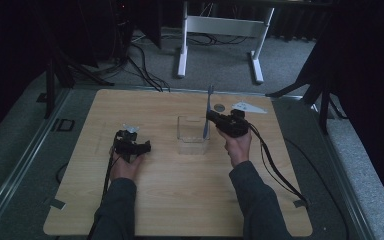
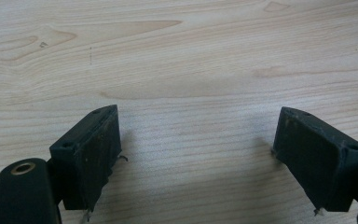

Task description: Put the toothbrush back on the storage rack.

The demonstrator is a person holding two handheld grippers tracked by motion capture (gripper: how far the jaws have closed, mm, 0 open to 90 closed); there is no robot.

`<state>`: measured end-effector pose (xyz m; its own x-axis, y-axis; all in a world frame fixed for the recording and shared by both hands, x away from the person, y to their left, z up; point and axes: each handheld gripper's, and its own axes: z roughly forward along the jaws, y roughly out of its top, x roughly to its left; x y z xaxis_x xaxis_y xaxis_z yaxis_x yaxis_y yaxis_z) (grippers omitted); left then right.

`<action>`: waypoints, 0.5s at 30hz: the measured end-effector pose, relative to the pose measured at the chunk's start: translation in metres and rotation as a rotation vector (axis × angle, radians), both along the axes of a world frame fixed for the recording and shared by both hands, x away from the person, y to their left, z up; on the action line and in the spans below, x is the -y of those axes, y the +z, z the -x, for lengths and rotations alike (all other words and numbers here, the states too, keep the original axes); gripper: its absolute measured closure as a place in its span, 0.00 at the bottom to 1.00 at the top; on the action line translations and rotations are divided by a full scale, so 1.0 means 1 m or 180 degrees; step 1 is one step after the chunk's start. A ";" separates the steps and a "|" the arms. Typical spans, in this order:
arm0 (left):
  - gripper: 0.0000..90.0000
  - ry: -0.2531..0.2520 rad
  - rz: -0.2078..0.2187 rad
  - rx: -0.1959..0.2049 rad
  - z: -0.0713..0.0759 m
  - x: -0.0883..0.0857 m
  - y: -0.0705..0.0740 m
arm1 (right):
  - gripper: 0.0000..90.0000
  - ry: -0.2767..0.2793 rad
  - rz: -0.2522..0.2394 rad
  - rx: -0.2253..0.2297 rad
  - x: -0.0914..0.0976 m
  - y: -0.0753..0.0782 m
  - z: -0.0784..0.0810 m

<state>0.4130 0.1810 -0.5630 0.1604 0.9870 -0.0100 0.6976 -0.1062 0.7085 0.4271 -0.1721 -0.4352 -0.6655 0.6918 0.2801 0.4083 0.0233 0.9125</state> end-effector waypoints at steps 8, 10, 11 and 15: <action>0.17 0.0001 -0.0002 0.0000 0.000 0.000 0.000 | 0.91 -0.0017 0.0068 -0.0002 -0.002 -0.003 -0.003; 0.17 0.0001 -0.0001 0.0001 0.000 0.000 0.000 | 0.91 -0.0020 0.0091 0.0004 -0.002 -0.004 -0.003; 0.17 0.0001 -0.0002 0.0000 0.000 0.000 0.000 | 0.91 -0.0017 0.0109 0.0002 -0.002 -0.005 -0.003; 0.17 0.0001 -0.0002 0.0000 0.000 0.000 0.000 | 0.91 0.0008 0.0150 -0.0013 -0.004 -0.007 -0.004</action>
<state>0.4130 0.1810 -0.5630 0.1601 0.9871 -0.0095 0.6976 -0.1063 0.7086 0.4307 -0.1680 -0.4426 -0.6661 0.7027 0.2501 0.4120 0.0671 0.9087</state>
